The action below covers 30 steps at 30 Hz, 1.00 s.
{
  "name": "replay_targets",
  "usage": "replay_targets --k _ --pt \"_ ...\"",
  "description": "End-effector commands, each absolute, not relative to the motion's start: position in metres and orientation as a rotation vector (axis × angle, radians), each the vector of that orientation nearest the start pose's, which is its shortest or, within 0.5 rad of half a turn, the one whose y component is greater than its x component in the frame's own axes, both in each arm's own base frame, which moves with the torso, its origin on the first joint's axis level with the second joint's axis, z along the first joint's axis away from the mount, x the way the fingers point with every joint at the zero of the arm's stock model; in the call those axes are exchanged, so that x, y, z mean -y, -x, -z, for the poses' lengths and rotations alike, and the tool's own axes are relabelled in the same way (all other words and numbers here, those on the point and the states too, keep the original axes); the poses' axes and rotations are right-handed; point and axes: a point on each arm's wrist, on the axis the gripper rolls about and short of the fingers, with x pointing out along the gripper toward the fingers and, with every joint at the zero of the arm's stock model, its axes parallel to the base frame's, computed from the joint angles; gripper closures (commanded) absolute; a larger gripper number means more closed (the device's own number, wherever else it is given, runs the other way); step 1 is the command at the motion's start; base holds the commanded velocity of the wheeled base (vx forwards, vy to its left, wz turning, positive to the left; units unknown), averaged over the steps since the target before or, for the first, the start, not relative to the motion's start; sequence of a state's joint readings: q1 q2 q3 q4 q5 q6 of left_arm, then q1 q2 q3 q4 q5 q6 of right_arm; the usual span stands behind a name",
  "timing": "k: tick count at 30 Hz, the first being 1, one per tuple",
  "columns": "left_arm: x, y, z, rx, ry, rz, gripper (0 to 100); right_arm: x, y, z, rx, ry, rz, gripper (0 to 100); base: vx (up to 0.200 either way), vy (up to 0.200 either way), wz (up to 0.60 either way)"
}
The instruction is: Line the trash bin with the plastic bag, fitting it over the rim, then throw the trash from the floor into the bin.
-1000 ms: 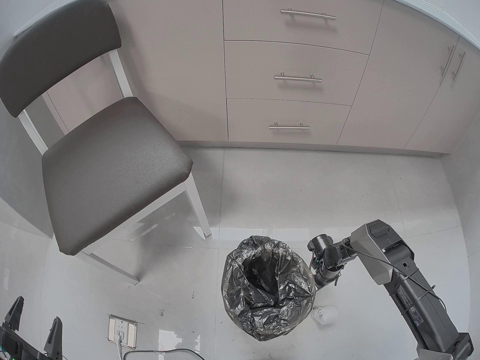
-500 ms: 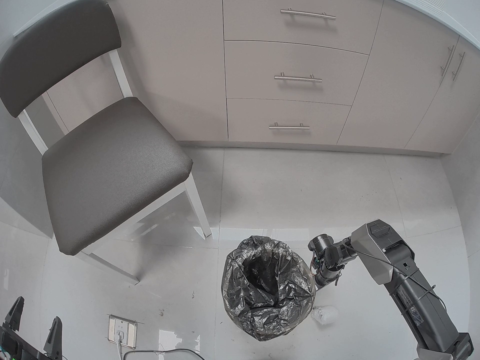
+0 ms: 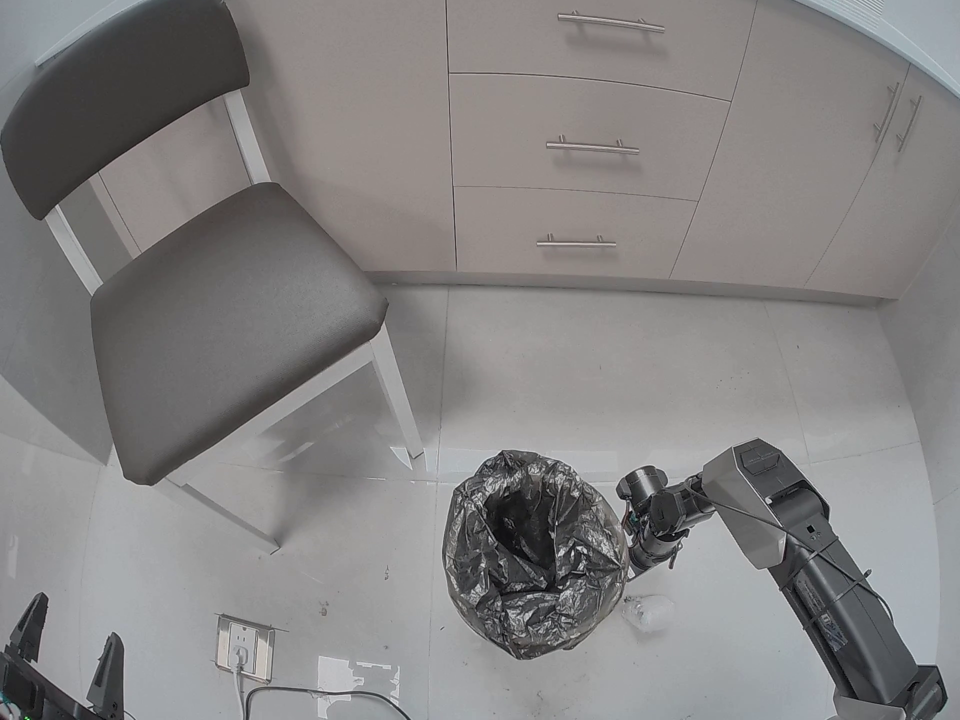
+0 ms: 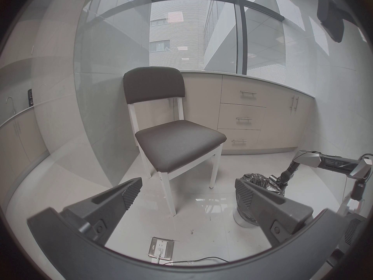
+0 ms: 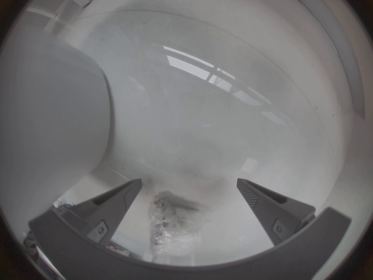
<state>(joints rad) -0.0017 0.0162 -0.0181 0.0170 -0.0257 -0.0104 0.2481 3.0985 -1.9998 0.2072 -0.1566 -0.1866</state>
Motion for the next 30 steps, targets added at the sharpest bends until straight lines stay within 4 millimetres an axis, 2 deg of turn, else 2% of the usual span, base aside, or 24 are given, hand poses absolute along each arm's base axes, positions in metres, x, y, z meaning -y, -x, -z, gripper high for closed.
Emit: replay_targets --k 1,15,23,30 --pt "0.0006 0.0233 -0.0754 -0.011 0.011 0.028 0 -0.1136 -0.4591 0.2077 -1.274 0.425 -0.199 0 -0.200 0.000 0.00" --pt "0.0005 0.0233 -0.0754 -0.011 0.012 0.026 0 -0.1121 -0.4596 0.2076 -1.272 0.453 -0.211 0 -0.014 0.000 0.00" --pt "0.0005 0.0233 -0.0754 -0.011 0.012 0.026 0 -0.1082 -0.4605 0.2074 -1.269 0.530 -0.197 0 0.000 0.000 0.00" --pt "0.0005 0.0233 -0.0754 -0.011 0.012 0.026 0 -0.1110 -0.4600 0.2074 -1.266 0.535 -0.203 0 0.000 -0.200 0.00"
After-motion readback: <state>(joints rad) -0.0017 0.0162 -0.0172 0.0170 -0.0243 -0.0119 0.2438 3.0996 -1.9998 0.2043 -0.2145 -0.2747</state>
